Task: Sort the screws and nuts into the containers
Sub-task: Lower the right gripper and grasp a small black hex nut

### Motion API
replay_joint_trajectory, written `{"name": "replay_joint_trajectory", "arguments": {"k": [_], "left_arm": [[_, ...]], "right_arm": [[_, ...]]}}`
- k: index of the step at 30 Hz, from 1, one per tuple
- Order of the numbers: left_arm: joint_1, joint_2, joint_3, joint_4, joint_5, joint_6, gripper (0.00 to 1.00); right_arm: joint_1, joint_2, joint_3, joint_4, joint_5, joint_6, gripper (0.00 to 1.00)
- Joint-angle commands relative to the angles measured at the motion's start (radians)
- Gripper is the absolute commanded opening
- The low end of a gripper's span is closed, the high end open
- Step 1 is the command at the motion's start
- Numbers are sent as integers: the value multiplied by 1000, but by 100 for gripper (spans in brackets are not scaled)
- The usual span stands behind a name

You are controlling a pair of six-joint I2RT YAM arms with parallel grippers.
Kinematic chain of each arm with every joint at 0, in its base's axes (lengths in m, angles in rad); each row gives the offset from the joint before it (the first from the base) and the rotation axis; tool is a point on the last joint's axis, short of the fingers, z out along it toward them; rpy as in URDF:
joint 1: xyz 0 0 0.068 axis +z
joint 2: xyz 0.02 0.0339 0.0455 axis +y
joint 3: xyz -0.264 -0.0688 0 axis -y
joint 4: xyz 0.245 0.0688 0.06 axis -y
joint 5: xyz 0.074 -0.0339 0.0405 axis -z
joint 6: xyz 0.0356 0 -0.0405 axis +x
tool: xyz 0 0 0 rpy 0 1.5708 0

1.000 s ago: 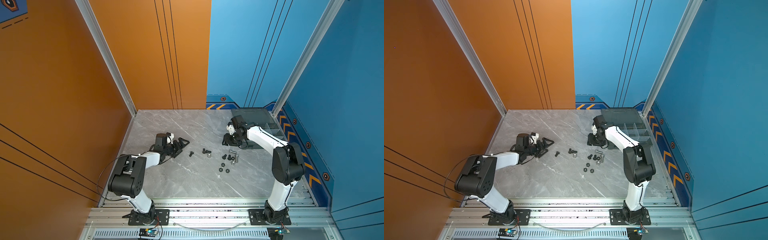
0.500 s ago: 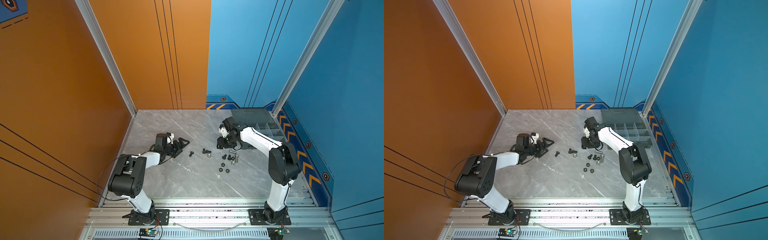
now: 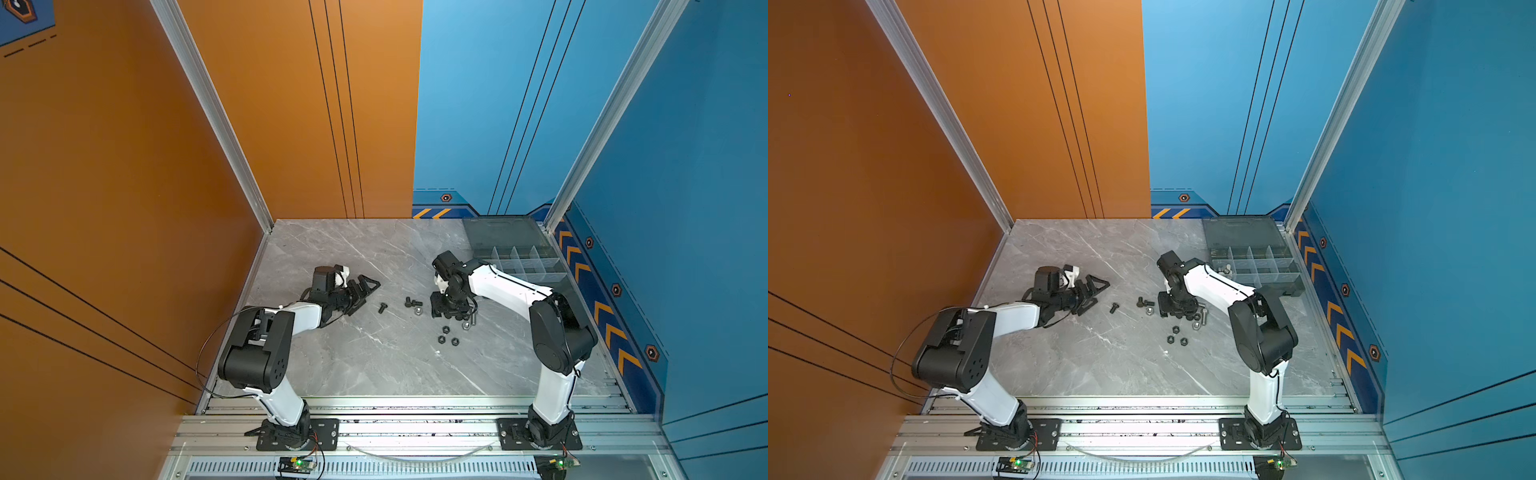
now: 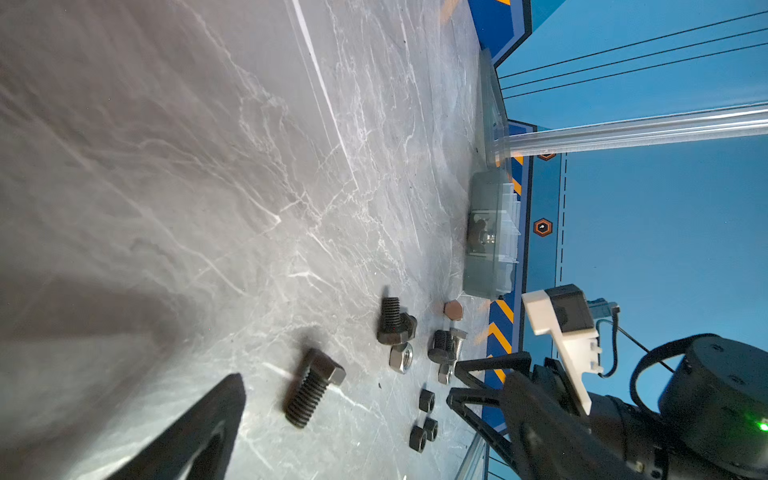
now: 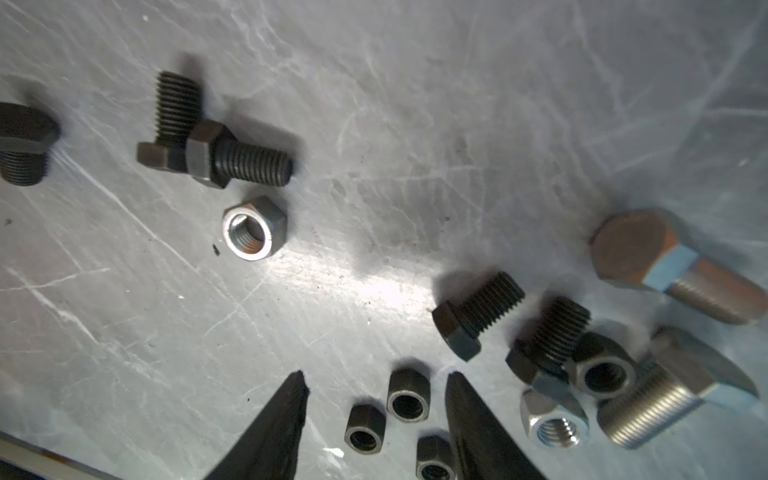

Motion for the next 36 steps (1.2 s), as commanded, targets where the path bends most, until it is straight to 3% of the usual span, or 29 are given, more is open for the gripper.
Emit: {"name": "replay_joint_trajectory", "arguments": {"k": [1,36], "left_arm": [[-9,15,22,5,8,7,98],[-12,34,32,5,15,10,98]], "right_arm": [[4,-38,-26,-38,61,56,56],[55,-18,-110,-15,99,105,43]]}}
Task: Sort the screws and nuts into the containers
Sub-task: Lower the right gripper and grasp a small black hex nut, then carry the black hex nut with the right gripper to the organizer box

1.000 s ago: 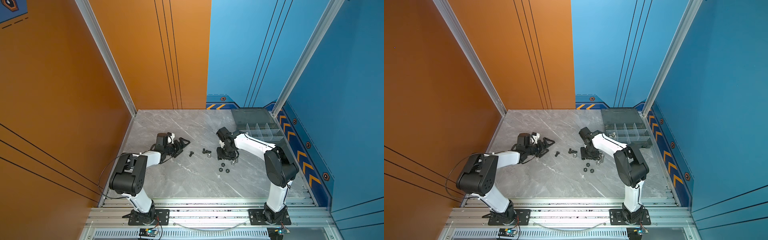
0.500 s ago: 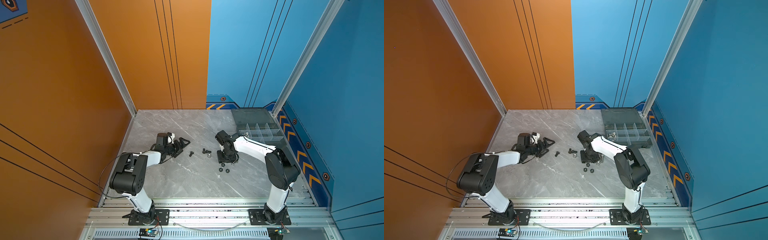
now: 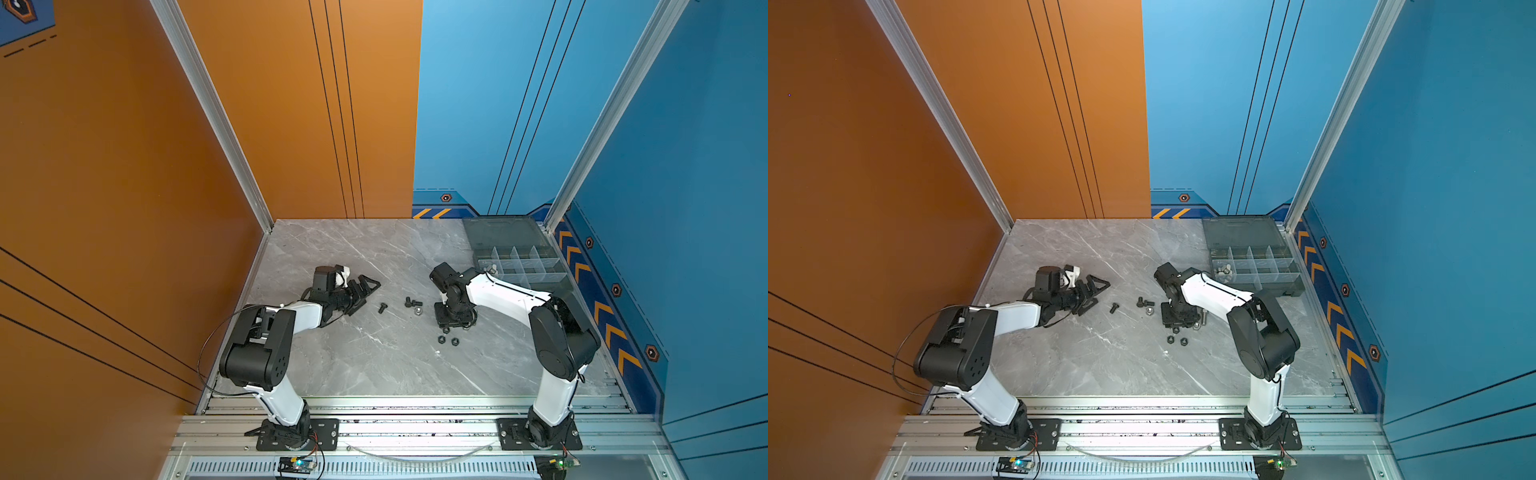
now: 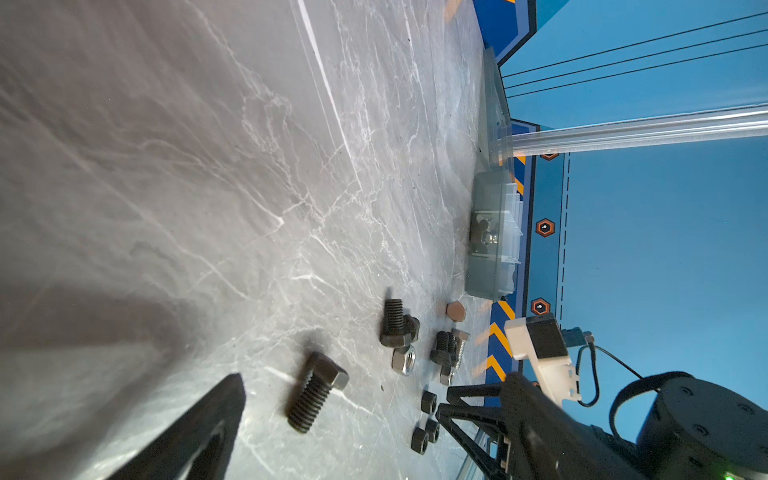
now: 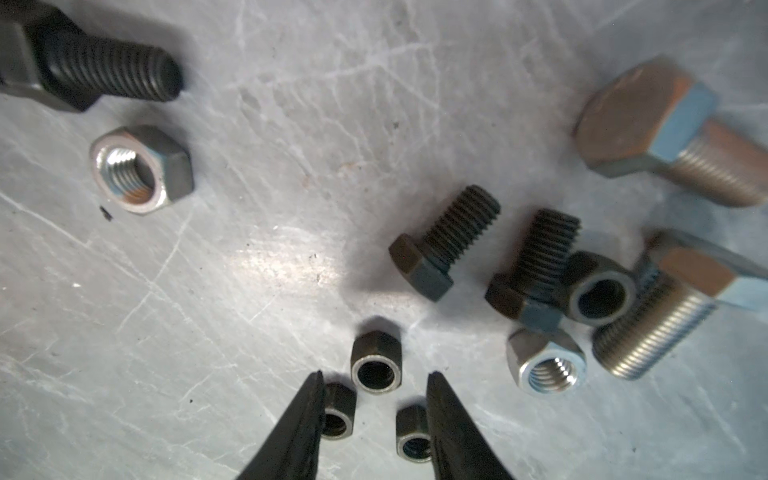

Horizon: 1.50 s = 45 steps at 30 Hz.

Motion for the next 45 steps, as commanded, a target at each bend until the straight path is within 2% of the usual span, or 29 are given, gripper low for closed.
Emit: {"name": "replay_joint_trajectory", "arguments": {"k": [1,9,34,45], "left_arm": [[-9,20,24,6,16,9,98],[-11,27,27,5,15,8,98],[-19,45,41,5,16,6,98],[-21,38,44,5,15,6,98]], "right_arm": [[5,18,-18,5,15,10,43],[5,37,-21,18,3,7,42],[6,80,-28,36,2,-6,30],[-6,29,-24,48,-10,-40,9]]}}
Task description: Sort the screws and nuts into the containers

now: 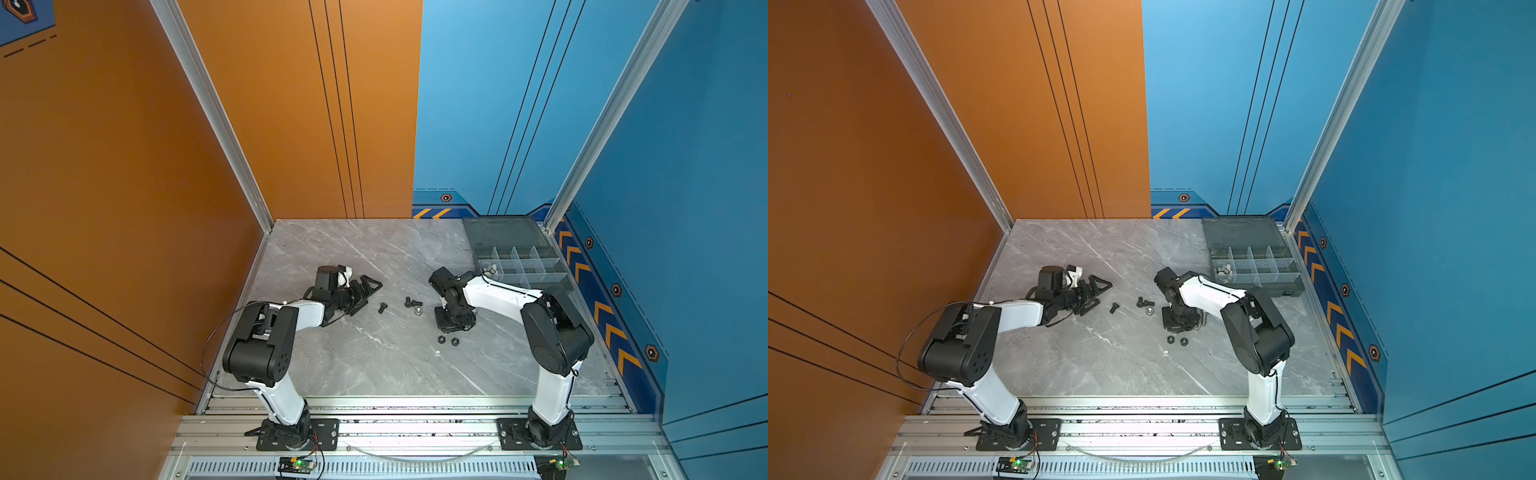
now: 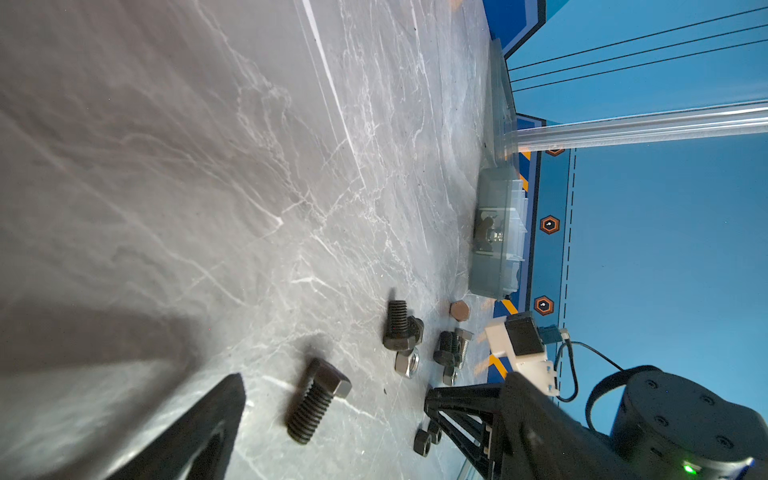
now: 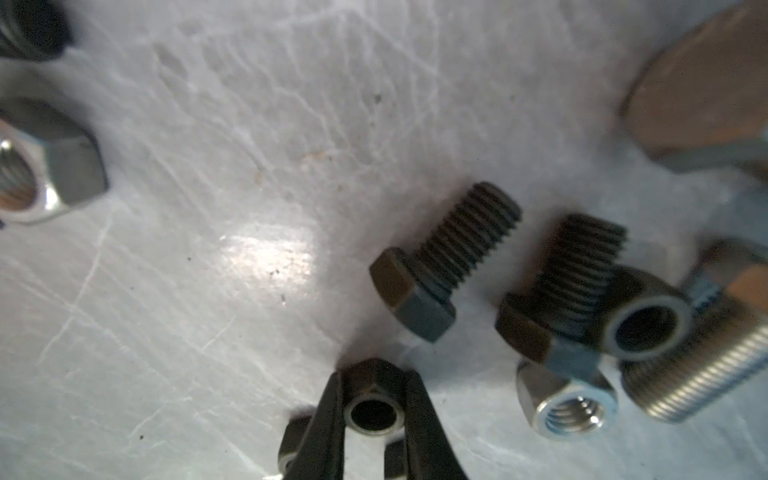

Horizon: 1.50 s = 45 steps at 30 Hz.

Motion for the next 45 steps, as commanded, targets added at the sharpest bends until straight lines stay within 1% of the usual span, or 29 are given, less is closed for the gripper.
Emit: {"name": "replay_joint_trajectory", "arguments": {"k": [1,7,13,16,20,23,25,28,34,38,40,41,45], "left_arm": [[-10,6,26,4,15,7,98],[-15,12,30,5,13,6,98],[-16,11,37,5,13,7,98],[-16,9,34,5,9,8,98],[-21,7,38,6,10,3,98],[-21,2,37,7,9,4,98],[-20,0,37,6,7,4,98],[-21,-6,33,6,3,2,98],[-21,-11,29,7,-4,0,98],[-21,-14,29,6,-4,-1,98],[-21,-16,29,6,-5,-3,98],[-21,-16,30,7,-4,-4,98],[-23,-19,32,6,-4,-6,98]], "right_arm": [[-13,-32,6,27,-28,-39,8],[-92,-141,51,36,-81,-95,5],[-261,-179,113,26,-99,-151,3],[-364,-164,152,29,-86,-176,3],[-495,-109,230,29,-68,-199,3],[-577,-55,302,27,-84,-201,3],[-614,-19,348,26,-72,-202,3],[-657,32,409,24,-52,-204,3],[-701,126,490,23,-4,-200,4],[-709,174,520,23,-15,-200,7],[-714,175,523,28,-21,-192,8],[-715,206,523,34,-21,-189,8],[-717,232,530,43,-25,-188,9]]}}
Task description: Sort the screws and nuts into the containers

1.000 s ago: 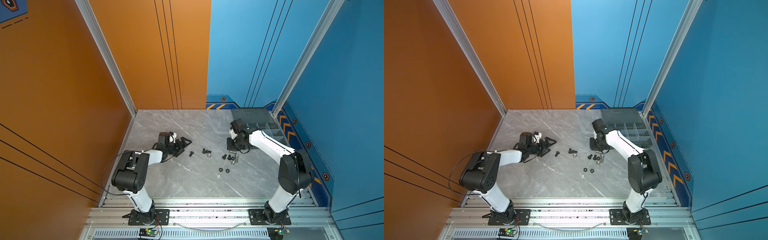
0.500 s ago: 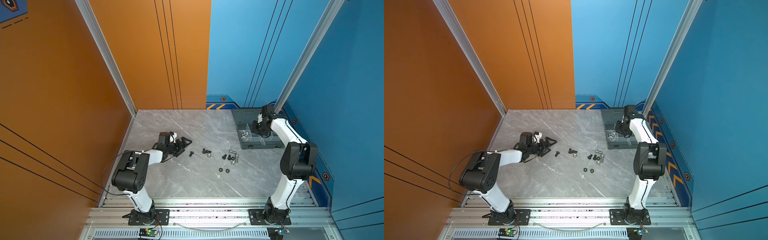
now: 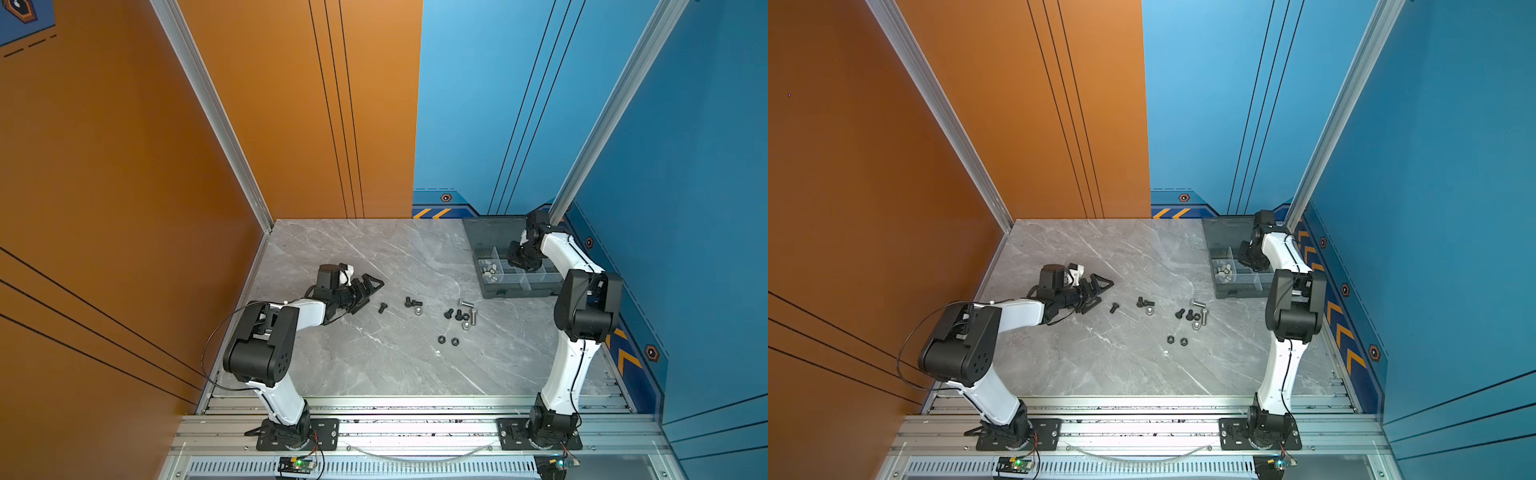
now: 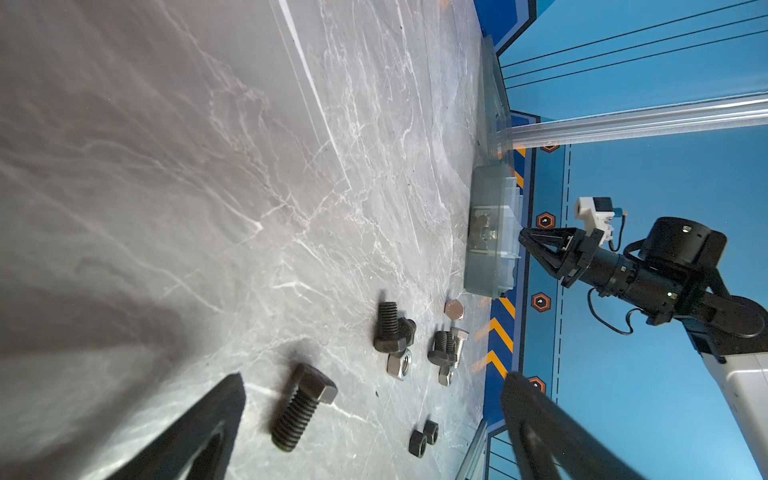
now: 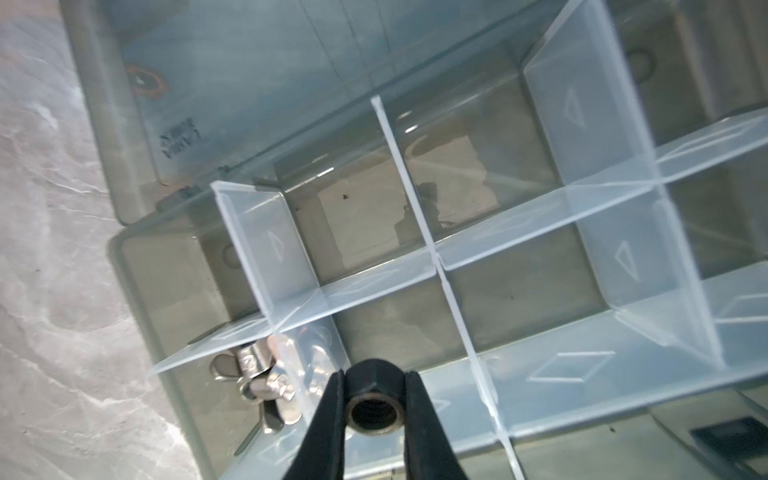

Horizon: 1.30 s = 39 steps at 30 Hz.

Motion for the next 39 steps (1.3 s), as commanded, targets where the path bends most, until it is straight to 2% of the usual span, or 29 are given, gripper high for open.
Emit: {"name": "replay_joint_trajectory", "arguments": {"k": [1,3,6,9,16,25,31,39], "left_arm": [[-10,-20,19,6,-5,-5,98],[-13,-22,19,6,-6,-5,98],[-15,-23,16,6,-8,-4,98],[-18,-24,16,6,-9,-6,98],[-23,-25,17,6,-10,-5,98],[-21,-19,22,6,-4,0,98],[-16,-8,33,6,6,3,98],[-12,22,58,6,41,3,98]], "right_arm": [[-9,24,32,5,6,1,10],[-9,32,35,4,7,0,16],[-9,37,40,4,12,0,35],[-9,35,40,4,9,-4,41],[-7,-25,10,-5,-23,-13,45],[65,-288,-232,6,-72,1,49],[179,-441,-456,0,-85,84,50],[428,-549,-693,42,-45,266,52]]}}
